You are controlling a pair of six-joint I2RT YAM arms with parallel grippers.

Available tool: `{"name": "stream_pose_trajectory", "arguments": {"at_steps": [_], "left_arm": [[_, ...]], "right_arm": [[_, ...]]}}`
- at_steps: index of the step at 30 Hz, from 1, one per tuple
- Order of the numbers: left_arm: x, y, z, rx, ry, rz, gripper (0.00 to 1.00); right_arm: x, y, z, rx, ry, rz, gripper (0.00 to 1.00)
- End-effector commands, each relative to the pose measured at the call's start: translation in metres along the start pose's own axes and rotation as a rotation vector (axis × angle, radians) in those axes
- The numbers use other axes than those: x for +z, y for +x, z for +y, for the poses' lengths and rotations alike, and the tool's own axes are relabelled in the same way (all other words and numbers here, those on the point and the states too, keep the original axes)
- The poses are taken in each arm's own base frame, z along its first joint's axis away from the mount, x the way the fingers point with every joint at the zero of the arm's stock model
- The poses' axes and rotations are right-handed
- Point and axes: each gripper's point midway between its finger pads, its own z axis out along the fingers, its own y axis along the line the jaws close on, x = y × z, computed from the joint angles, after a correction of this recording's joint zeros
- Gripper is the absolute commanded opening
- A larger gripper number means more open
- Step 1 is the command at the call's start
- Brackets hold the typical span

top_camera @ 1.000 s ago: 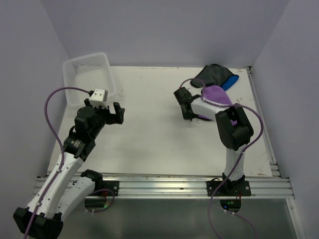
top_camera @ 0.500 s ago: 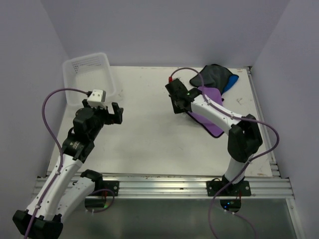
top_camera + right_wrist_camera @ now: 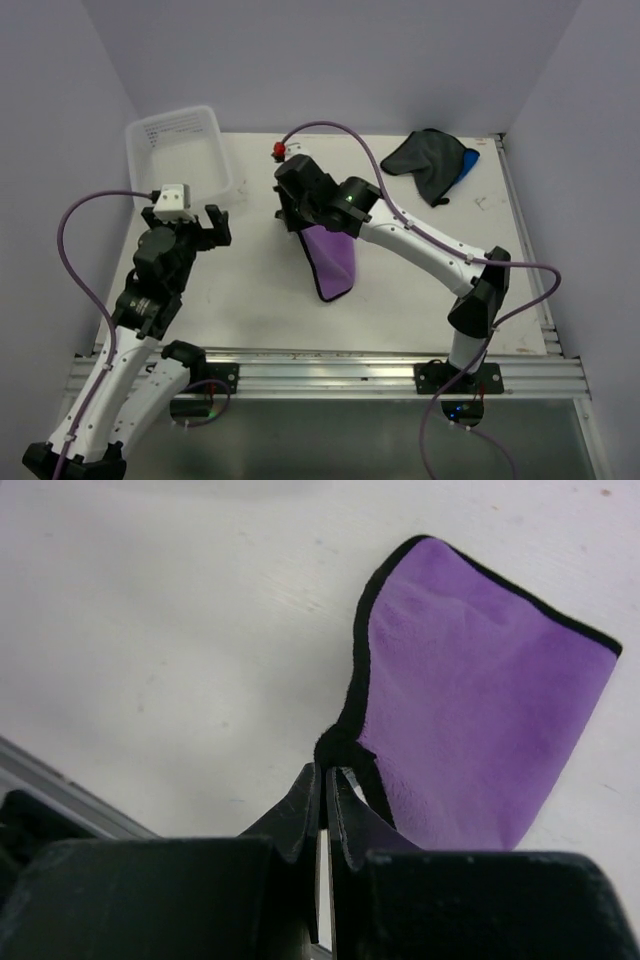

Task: Roll the towels
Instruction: Move the towel to the center of the board

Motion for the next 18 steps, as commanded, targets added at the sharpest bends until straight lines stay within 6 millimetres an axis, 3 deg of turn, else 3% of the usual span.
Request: {"name": "stream_pose_trajectory", "arguments": {"at_steps": [1,5,8,12,13,15,16,18], "left_arm": [[-0.007,-0.018,0.014,-0.032,-0.078,-0.061,1.00],[-0.015,-0.025,0.021,-0.047,-0.113,-0.101,1.00],[-0.014,-0.025,0.017,-0.042,-0.087,-0.107,1.00],[-0.009,-0.021,0.005,-0.041,-0.029,-0.082,1.00],[-0.009,-0.021,0.003,-0.047,-0.020,-0.081,1.00],[-0.007,-0.021,-0.001,-0.046,0.002,-0.072,1.00],[-0.007,-0.020,-0.003,-0.050,0.010,-0.065,1.00],[-0.007,-0.021,-0.014,-0.050,0.070,-0.049,1.00]], "right_arm": [[-0.014,-0.008,0.037,0.040,-0.091,0.005,0.00],[-0.031,-0.021,0.066,0.046,-0.168,-0.025,0.00],[-0.037,-0.017,0.073,0.045,-0.201,-0.015,0.00],[-0.045,-0.009,0.064,0.019,-0.197,-0.014,0.00],[-0.057,-0.013,0.060,0.009,-0.205,-0.035,0.00],[-0.058,0.002,0.050,-0.018,-0.195,-0.010,0.00],[-0.074,-0.002,0.043,-0.017,-0.200,-0.042,0.00],[-0.075,0.019,0.028,-0.029,-0.174,-0.018,0.00]]}}
